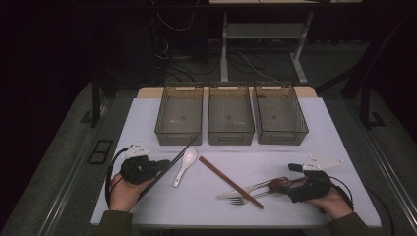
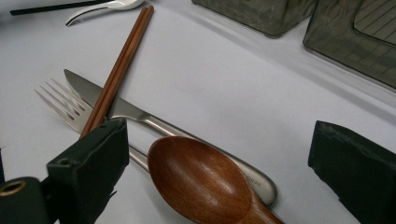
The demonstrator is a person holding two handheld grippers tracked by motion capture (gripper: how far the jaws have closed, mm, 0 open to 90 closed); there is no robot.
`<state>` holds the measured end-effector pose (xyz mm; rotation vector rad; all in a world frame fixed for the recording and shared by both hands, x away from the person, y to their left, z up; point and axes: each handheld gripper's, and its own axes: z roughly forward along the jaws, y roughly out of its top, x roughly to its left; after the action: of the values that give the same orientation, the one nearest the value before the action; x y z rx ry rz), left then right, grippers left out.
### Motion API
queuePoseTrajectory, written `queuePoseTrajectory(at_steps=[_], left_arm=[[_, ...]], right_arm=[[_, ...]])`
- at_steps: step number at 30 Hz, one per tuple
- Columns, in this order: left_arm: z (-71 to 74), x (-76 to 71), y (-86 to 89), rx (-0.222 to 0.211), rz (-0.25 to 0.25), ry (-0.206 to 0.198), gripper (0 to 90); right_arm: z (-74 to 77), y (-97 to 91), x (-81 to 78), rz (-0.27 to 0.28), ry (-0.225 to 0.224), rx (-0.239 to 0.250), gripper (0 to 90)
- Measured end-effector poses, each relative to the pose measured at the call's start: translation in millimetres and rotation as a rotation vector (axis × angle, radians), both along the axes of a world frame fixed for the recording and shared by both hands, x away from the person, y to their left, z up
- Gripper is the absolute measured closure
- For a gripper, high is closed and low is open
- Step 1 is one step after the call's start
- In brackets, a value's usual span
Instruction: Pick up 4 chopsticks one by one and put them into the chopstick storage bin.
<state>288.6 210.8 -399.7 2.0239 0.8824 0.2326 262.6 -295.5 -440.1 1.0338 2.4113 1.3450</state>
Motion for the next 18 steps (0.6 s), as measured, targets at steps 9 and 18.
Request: queuePoseTrajectory(at_steps=[9,18], left_arm=[[12.2,14.2,-10.8,-0.018,0.011,-0.019,85.4],[19.7,31.0,-21.6,-0.022,0.025,-0.023,85.4]], right_arm=[[0.4,-1.0,-0.2,-0.005,0.003,0.004,5.0],[0.5,-1.5,0.1,-0.01,0.003,0.005,5.0]])
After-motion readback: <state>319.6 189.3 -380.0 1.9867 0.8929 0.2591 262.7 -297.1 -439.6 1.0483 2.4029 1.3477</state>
